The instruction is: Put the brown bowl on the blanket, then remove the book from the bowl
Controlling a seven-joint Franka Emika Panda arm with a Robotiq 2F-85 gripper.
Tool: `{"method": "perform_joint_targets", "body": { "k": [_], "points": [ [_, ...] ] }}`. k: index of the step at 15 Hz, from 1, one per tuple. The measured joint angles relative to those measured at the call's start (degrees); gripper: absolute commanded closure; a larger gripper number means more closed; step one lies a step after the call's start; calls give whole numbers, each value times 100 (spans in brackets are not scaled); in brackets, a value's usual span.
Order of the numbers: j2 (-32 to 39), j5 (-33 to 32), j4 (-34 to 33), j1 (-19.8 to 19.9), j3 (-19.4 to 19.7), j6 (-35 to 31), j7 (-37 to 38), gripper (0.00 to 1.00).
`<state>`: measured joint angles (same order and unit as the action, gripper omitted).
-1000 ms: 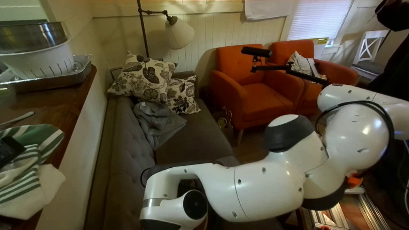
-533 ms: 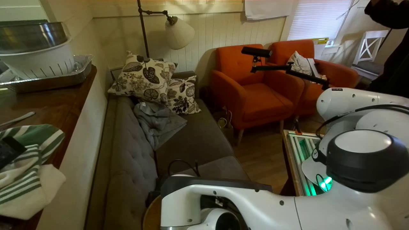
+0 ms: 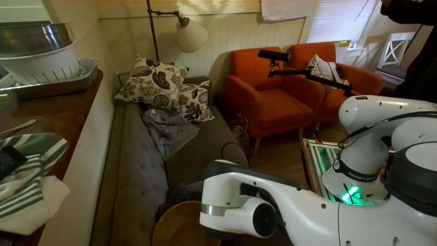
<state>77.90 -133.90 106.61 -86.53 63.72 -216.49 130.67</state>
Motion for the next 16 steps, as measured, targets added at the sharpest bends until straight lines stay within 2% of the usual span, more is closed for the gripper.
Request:
{"method": "perform_joint_targets", "body": {
  "k": [2, 3, 6, 7, 10, 13, 16],
  "points": [
    [-128, -3, 622, -170, 54, 721, -16, 94],
    [-243, -3, 928, -215, 38, 1105, -23, 76],
    [-734, 237, 1616, -170, -47, 1904, -538, 76],
    [-852, 255, 1703, -152, -49, 1944, -622, 94],
    [-916, 257, 1743, -149, -19, 1929, -617, 94],
    [-587, 244, 1986, -260, 444, 1895, -294, 94],
    [-295, 462, 2673, -378, 1064, 1883, -331, 94]
  ]
}}
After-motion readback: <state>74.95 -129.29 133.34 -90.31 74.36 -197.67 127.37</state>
